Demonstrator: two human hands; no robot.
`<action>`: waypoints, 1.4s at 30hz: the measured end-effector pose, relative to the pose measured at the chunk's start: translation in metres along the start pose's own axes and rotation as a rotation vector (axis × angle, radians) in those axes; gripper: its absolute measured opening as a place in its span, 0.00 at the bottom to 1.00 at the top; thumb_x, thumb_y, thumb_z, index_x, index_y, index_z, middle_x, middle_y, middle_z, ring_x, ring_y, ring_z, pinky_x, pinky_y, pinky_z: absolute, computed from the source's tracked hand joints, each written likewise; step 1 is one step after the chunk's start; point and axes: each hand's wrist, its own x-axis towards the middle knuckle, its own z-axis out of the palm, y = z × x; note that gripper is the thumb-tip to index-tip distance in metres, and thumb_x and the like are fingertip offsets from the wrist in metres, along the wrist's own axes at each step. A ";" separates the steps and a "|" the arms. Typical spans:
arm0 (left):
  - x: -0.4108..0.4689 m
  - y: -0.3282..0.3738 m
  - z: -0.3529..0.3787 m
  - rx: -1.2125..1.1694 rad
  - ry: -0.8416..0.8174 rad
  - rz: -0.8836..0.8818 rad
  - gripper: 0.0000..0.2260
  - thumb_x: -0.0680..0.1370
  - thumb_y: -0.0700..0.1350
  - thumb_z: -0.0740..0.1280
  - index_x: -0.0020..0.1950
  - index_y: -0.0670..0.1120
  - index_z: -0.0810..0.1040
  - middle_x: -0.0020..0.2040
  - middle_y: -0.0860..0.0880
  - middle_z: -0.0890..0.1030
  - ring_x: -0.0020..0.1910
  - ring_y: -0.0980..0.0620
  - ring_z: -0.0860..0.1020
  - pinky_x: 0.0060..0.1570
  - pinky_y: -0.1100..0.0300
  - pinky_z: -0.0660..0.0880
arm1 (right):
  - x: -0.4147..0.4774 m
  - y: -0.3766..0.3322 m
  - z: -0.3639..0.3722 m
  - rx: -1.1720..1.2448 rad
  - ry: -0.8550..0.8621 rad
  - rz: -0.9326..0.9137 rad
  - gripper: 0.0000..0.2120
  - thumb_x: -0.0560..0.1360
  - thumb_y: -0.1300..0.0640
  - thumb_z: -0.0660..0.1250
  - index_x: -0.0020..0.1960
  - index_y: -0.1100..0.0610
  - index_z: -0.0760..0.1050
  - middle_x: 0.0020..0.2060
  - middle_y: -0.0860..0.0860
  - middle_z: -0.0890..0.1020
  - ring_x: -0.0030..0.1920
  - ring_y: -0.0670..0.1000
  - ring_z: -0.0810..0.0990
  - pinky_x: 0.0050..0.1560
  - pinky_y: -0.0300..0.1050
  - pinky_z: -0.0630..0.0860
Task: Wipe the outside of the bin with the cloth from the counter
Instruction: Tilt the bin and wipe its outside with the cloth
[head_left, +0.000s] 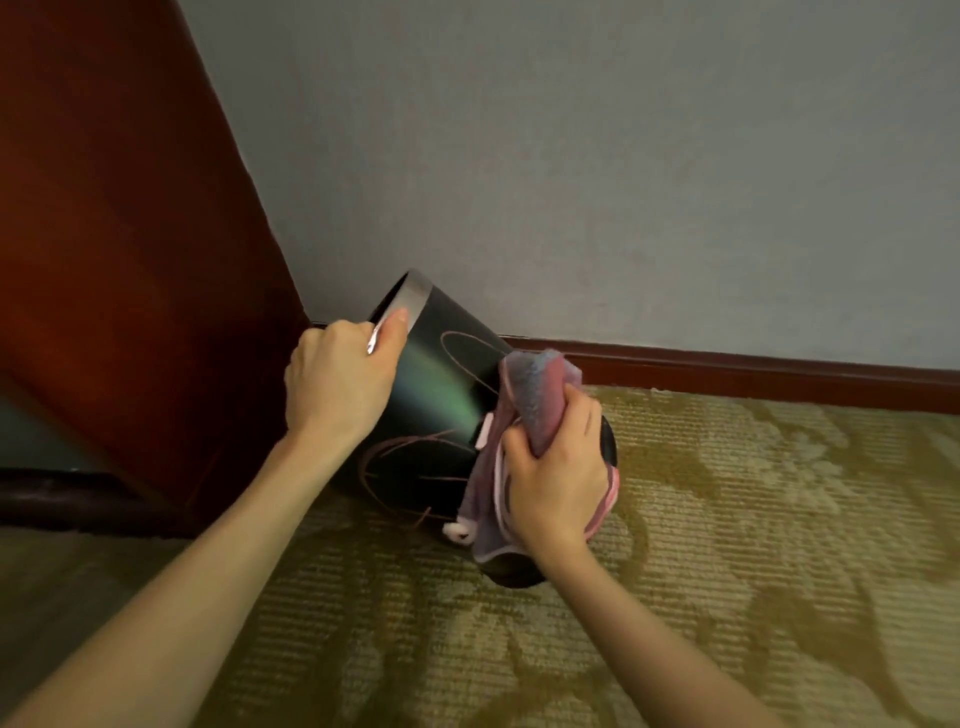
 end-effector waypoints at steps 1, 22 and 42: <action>-0.002 0.001 -0.001 -0.002 -0.002 0.014 0.25 0.79 0.57 0.55 0.23 0.48 0.63 0.24 0.45 0.68 0.28 0.38 0.73 0.29 0.52 0.66 | 0.008 0.000 -0.001 0.008 0.000 0.018 0.19 0.68 0.52 0.69 0.56 0.54 0.68 0.47 0.49 0.73 0.39 0.49 0.73 0.31 0.37 0.61; -0.023 0.020 0.001 0.113 0.075 0.048 0.28 0.78 0.60 0.51 0.28 0.43 0.71 0.25 0.46 0.71 0.27 0.44 0.70 0.30 0.56 0.62 | 0.037 0.005 -0.006 -0.040 -0.006 0.095 0.13 0.72 0.49 0.64 0.53 0.55 0.68 0.46 0.50 0.74 0.39 0.52 0.75 0.33 0.43 0.65; -0.016 0.010 -0.003 0.040 0.020 0.138 0.26 0.80 0.55 0.57 0.23 0.49 0.59 0.19 0.52 0.62 0.19 0.51 0.64 0.24 0.59 0.56 | 0.069 -0.004 0.000 -0.007 -0.150 0.107 0.12 0.70 0.48 0.65 0.48 0.55 0.71 0.43 0.54 0.80 0.41 0.59 0.78 0.38 0.48 0.68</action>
